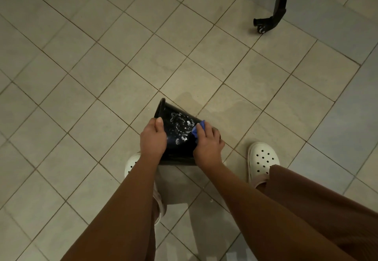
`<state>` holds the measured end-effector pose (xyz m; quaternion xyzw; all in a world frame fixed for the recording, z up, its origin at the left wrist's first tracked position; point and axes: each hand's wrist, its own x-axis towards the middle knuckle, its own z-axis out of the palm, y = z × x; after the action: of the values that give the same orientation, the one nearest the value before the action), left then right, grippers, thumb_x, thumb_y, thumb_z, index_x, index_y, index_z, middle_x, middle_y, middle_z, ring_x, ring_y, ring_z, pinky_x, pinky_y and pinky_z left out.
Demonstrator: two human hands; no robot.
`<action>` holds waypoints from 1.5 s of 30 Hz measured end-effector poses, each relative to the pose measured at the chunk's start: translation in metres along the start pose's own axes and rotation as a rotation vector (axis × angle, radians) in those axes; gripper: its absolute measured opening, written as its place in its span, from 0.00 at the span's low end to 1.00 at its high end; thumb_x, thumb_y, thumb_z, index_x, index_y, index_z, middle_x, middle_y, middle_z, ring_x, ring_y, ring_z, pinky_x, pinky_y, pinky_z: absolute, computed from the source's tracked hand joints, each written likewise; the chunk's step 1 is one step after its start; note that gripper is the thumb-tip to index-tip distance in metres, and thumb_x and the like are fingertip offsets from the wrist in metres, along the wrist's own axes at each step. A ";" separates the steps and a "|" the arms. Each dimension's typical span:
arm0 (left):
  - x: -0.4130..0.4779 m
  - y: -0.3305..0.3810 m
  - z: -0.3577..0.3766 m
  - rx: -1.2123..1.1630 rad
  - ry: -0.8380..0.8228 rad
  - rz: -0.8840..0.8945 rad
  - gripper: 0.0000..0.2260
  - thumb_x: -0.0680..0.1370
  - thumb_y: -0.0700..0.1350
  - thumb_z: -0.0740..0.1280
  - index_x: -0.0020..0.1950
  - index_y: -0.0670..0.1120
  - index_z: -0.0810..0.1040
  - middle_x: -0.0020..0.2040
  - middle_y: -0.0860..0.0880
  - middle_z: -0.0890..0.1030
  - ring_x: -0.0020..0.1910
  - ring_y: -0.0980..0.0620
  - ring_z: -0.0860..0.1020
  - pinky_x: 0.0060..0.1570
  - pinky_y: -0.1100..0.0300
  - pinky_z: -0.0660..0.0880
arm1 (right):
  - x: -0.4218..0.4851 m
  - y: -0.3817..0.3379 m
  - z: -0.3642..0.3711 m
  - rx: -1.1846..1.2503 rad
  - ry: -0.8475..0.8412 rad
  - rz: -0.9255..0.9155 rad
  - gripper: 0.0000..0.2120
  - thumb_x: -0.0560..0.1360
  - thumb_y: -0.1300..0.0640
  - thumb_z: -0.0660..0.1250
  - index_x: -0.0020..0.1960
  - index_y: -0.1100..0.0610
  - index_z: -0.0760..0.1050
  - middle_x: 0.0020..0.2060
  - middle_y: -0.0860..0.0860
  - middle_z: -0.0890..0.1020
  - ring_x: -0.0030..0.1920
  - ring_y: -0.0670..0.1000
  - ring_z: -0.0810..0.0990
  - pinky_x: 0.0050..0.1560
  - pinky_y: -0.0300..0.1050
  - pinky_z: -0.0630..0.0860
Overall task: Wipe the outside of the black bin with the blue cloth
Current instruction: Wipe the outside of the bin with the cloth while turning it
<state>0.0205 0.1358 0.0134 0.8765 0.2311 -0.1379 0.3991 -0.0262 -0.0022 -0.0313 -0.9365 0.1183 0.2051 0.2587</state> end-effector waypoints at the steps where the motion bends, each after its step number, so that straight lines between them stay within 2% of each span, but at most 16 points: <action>1: -0.001 0.001 0.000 0.005 -0.002 0.013 0.16 0.85 0.50 0.53 0.52 0.40 0.75 0.42 0.46 0.76 0.44 0.45 0.76 0.46 0.53 0.72 | 0.010 0.001 -0.004 -0.002 -0.020 -0.032 0.35 0.71 0.61 0.65 0.74 0.50 0.55 0.75 0.51 0.54 0.72 0.55 0.55 0.68 0.56 0.59; 4: -0.006 0.002 0.001 0.034 -0.004 0.053 0.14 0.85 0.49 0.54 0.47 0.43 0.73 0.36 0.49 0.73 0.36 0.52 0.72 0.36 0.58 0.66 | 0.038 0.009 -0.018 0.039 -0.115 -0.033 0.29 0.73 0.64 0.61 0.72 0.50 0.60 0.72 0.48 0.60 0.68 0.55 0.60 0.61 0.56 0.63; 6: -0.009 0.001 0.002 0.043 0.012 0.069 0.14 0.85 0.49 0.54 0.45 0.44 0.72 0.34 0.51 0.72 0.34 0.55 0.70 0.33 0.60 0.64 | 0.045 0.019 -0.022 0.065 -0.176 0.056 0.26 0.75 0.63 0.59 0.71 0.49 0.62 0.71 0.48 0.63 0.67 0.55 0.62 0.59 0.57 0.65; 9: -0.009 0.000 0.002 0.060 0.025 0.070 0.14 0.85 0.50 0.55 0.46 0.45 0.73 0.34 0.52 0.72 0.35 0.55 0.71 0.34 0.59 0.65 | 0.041 0.036 -0.018 0.146 -0.211 0.225 0.24 0.75 0.62 0.58 0.70 0.50 0.63 0.69 0.51 0.66 0.66 0.58 0.64 0.63 0.58 0.65; 12: -0.007 0.000 0.003 0.064 0.009 0.049 0.15 0.85 0.51 0.54 0.47 0.44 0.74 0.36 0.51 0.73 0.37 0.53 0.72 0.37 0.58 0.67 | 0.023 0.026 -0.011 0.152 -0.145 0.334 0.24 0.75 0.62 0.59 0.70 0.51 0.63 0.68 0.52 0.65 0.65 0.58 0.63 0.62 0.57 0.65; 16: -0.005 -0.005 0.001 -0.001 0.018 -0.001 0.17 0.85 0.50 0.53 0.52 0.41 0.76 0.41 0.48 0.76 0.45 0.47 0.76 0.45 0.55 0.71 | 0.009 0.006 -0.003 0.048 -0.026 0.143 0.31 0.72 0.60 0.64 0.72 0.50 0.59 0.72 0.50 0.59 0.67 0.55 0.60 0.63 0.55 0.62; 19: -0.003 -0.005 0.000 -0.030 0.031 -0.024 0.17 0.85 0.51 0.53 0.55 0.41 0.76 0.45 0.45 0.78 0.48 0.46 0.77 0.49 0.52 0.74 | 0.021 0.022 -0.005 0.053 -0.076 0.024 0.31 0.74 0.61 0.62 0.73 0.49 0.58 0.74 0.48 0.57 0.70 0.54 0.58 0.63 0.56 0.62; 22: 0.000 -0.004 0.001 -0.036 0.029 -0.051 0.17 0.85 0.52 0.53 0.54 0.42 0.76 0.46 0.45 0.78 0.50 0.44 0.78 0.53 0.48 0.76 | 0.019 0.029 -0.003 0.203 -0.047 0.130 0.28 0.75 0.62 0.61 0.73 0.49 0.60 0.74 0.49 0.58 0.71 0.55 0.57 0.65 0.59 0.63; 25: 0.001 -0.004 0.000 -0.075 0.039 -0.105 0.17 0.85 0.51 0.53 0.53 0.42 0.75 0.45 0.46 0.77 0.49 0.45 0.77 0.49 0.50 0.74 | 0.000 0.016 0.005 0.247 0.036 0.257 0.31 0.73 0.63 0.62 0.73 0.50 0.57 0.74 0.50 0.55 0.72 0.57 0.55 0.67 0.59 0.63; 28: 0.004 -0.003 -0.001 -0.120 0.027 -0.176 0.17 0.85 0.51 0.52 0.56 0.42 0.75 0.46 0.45 0.77 0.49 0.45 0.77 0.48 0.52 0.73 | -0.028 -0.006 0.020 0.152 0.047 0.202 0.37 0.72 0.61 0.64 0.76 0.50 0.50 0.76 0.51 0.47 0.75 0.58 0.46 0.71 0.60 0.54; 30: 0.006 -0.004 0.000 -0.142 0.014 -0.209 0.17 0.85 0.51 0.51 0.56 0.43 0.75 0.48 0.44 0.78 0.50 0.44 0.77 0.51 0.50 0.74 | -0.028 -0.011 0.022 0.151 0.034 0.121 0.38 0.72 0.62 0.64 0.76 0.50 0.49 0.76 0.50 0.45 0.75 0.57 0.43 0.72 0.61 0.50; 33: 0.006 -0.006 -0.001 -0.176 0.026 -0.236 0.16 0.85 0.51 0.51 0.55 0.43 0.74 0.48 0.44 0.77 0.51 0.44 0.77 0.50 0.51 0.73 | -0.005 0.002 0.010 0.114 -0.037 0.026 0.37 0.73 0.62 0.63 0.76 0.48 0.51 0.76 0.48 0.48 0.75 0.54 0.44 0.72 0.60 0.50; 36: 0.005 -0.004 0.001 -0.157 0.029 -0.201 0.17 0.85 0.51 0.52 0.56 0.42 0.75 0.48 0.45 0.78 0.50 0.45 0.77 0.49 0.52 0.74 | 0.007 0.012 0.001 0.165 -0.054 0.151 0.36 0.72 0.64 0.63 0.75 0.49 0.52 0.76 0.49 0.51 0.74 0.54 0.48 0.71 0.60 0.55; 40: 0.006 -0.002 0.001 -0.124 0.032 -0.186 0.18 0.85 0.52 0.52 0.58 0.41 0.76 0.50 0.43 0.79 0.51 0.44 0.77 0.51 0.49 0.75 | -0.011 -0.011 0.010 0.184 0.019 0.301 0.37 0.71 0.61 0.65 0.75 0.50 0.52 0.75 0.50 0.49 0.73 0.56 0.49 0.69 0.60 0.58; 42: 0.007 -0.002 0.001 -0.126 0.021 -0.195 0.18 0.85 0.52 0.51 0.59 0.42 0.75 0.51 0.42 0.79 0.52 0.43 0.78 0.53 0.47 0.77 | -0.023 -0.024 0.019 0.136 0.028 0.253 0.38 0.72 0.60 0.66 0.76 0.50 0.49 0.76 0.51 0.46 0.74 0.58 0.46 0.71 0.61 0.55; 45: 0.004 0.000 0.000 -0.101 0.011 -0.167 0.18 0.85 0.51 0.51 0.60 0.42 0.75 0.51 0.42 0.78 0.52 0.42 0.78 0.54 0.46 0.77 | -0.010 -0.024 0.012 0.042 -0.047 0.061 0.40 0.72 0.61 0.66 0.77 0.50 0.47 0.76 0.48 0.44 0.75 0.56 0.43 0.72 0.63 0.51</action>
<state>0.0241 0.1366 0.0115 0.8338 0.3120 -0.1541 0.4287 -0.0311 0.0259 -0.0258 -0.9217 0.1453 0.2323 0.2746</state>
